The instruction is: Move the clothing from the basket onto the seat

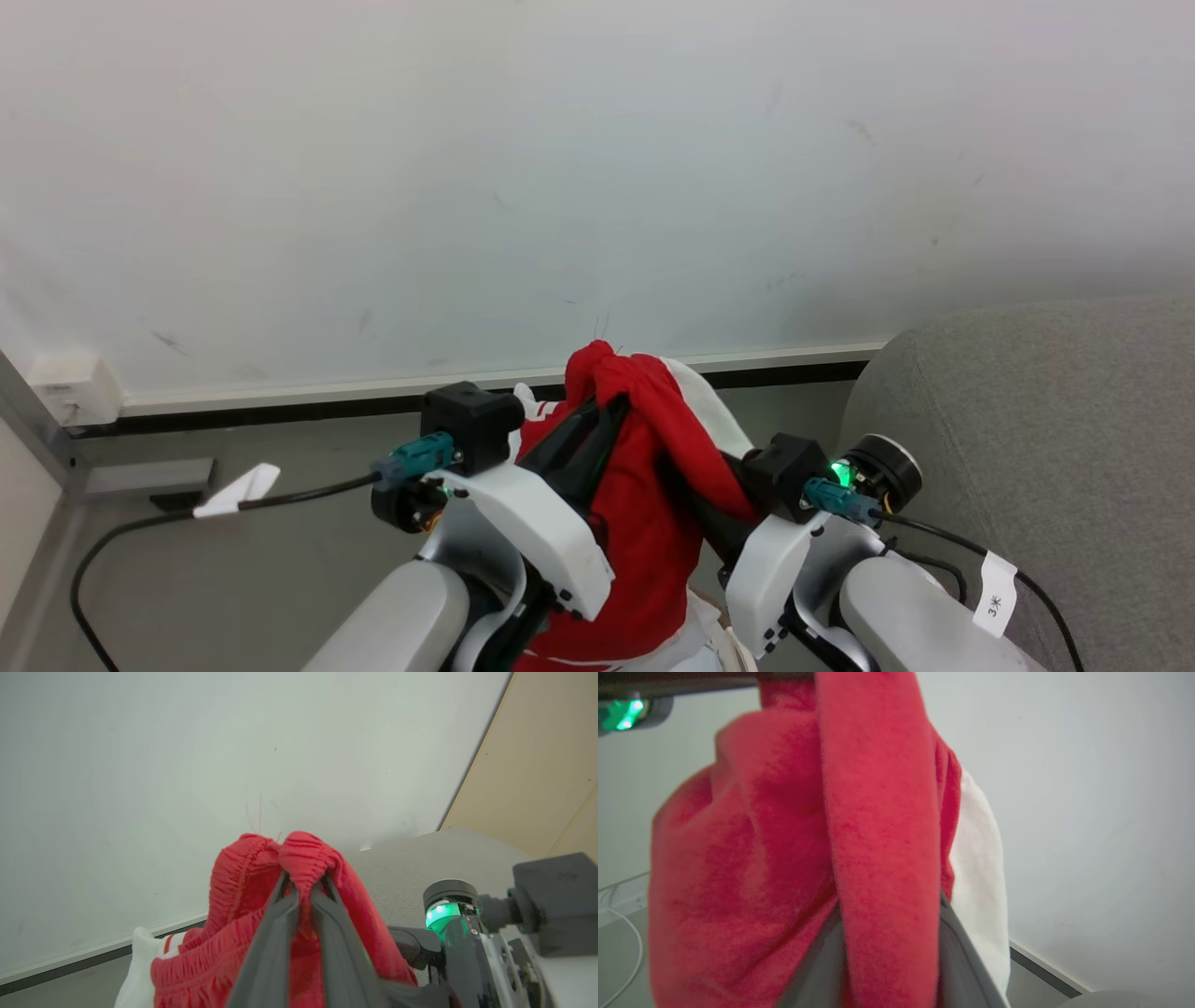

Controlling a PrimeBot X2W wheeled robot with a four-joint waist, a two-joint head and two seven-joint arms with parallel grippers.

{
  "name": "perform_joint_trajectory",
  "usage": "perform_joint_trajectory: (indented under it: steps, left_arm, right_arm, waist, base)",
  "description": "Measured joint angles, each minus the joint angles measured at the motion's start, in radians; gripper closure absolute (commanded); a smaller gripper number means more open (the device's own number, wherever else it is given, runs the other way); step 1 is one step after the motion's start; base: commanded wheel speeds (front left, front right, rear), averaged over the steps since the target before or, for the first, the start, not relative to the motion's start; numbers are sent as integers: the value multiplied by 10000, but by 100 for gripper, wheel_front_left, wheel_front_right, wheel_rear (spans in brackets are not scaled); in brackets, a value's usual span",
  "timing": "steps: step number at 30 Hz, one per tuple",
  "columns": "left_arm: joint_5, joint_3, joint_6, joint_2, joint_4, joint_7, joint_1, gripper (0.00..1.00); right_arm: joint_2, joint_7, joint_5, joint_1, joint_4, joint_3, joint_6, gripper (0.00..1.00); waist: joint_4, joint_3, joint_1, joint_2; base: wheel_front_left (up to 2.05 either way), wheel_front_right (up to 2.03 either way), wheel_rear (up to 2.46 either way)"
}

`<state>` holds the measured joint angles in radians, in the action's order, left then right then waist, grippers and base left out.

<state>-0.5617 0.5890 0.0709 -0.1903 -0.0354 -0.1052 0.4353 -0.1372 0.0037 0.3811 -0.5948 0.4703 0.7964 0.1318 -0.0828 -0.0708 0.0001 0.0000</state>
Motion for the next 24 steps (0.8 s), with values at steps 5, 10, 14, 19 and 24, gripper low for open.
perform_joint_trajectory:
  steps: [5,10,14,19,24]
  left_arm:
    - [-35,13,2,38,-194,27,12,100]
    - [-40,-12,6,-29,-267,71,13,100]
    - [-67,-46,40,-107,-278,90,12,100]
    - [-77,-35,63,-148,-288,96,-2,100]
    - [-109,-8,94,-192,-288,96,-25,100]
  right_arm:
    - [497,-500,1279,-149,809,52,2,100]
    - [525,-851,1778,-322,1266,393,2,100]
    - [487,-1037,2027,-513,1488,633,2,100]
    - [458,-1218,2362,-636,1753,828,2,100]
    - [453,-1427,2552,-795,1912,1018,2,100]
  waist:
    - [25,-44,0,0]
    - [-41,-33,0,0]
    - [-98,-13,0,0]
    - [-116,-10,0,0]
    - [-106,-6,0,0]
  base:
    - [0,0,0]
    - [0,0,0]
    - [0,0,0]
    - [0,0,0]
    - [0,0,0]
